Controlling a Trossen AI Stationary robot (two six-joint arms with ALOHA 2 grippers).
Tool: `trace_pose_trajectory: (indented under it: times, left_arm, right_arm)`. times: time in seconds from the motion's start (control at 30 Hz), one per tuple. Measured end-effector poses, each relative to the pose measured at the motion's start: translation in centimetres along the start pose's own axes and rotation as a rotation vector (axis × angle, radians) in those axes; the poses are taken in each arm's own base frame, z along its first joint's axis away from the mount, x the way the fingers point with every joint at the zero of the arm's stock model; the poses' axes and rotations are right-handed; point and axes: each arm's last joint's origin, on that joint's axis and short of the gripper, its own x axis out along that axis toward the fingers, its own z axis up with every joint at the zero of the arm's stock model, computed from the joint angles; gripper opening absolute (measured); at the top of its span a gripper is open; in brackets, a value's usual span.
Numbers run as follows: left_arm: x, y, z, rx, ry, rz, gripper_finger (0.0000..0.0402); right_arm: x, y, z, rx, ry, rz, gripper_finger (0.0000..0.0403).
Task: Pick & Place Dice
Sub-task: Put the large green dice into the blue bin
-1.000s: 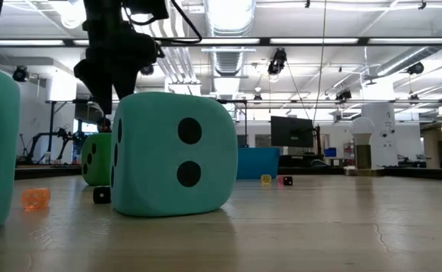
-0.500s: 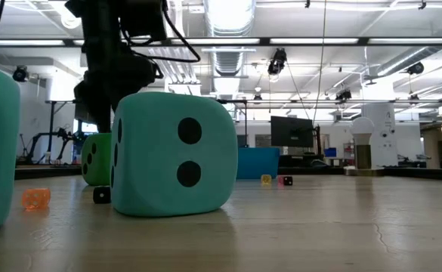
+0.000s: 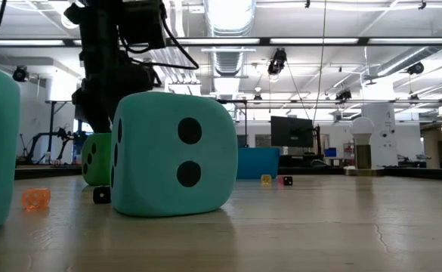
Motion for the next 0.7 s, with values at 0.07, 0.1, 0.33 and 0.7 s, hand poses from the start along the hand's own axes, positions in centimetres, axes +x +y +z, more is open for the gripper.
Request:
trace_pose_trajectory:
  times: [0.07, 0.1, 0.33, 0.7]
  left_arm:
    - [0.5, -0.04, -0.04, -0.001, -0.002, -0.003, 0.0399]
    - [0.67, -0.07, -0.04, 0.0, 0.005, -0.001, 0.0399]
    - [0.72, -0.13, 0.0, -0.006, 0.001, -0.004, 0.0399]
    - [0.4, -0.08, -0.04, -0.009, 0.006, -0.016, 0.0397]
  right_arm:
    - [0.0, 0.0, 0.0, 0.0, 0.0, 0.0, 0.0008]
    - [0.01, 0.01, 0.0, 0.0, 0.0, 0.0, 0.0008]
    - [0.0, 0.0, 0.0, 0.0, 0.0, 0.0, 0.0008]
    - [0.0, 0.0, 0.0, 0.0, 0.0, 0.0, 0.0008]
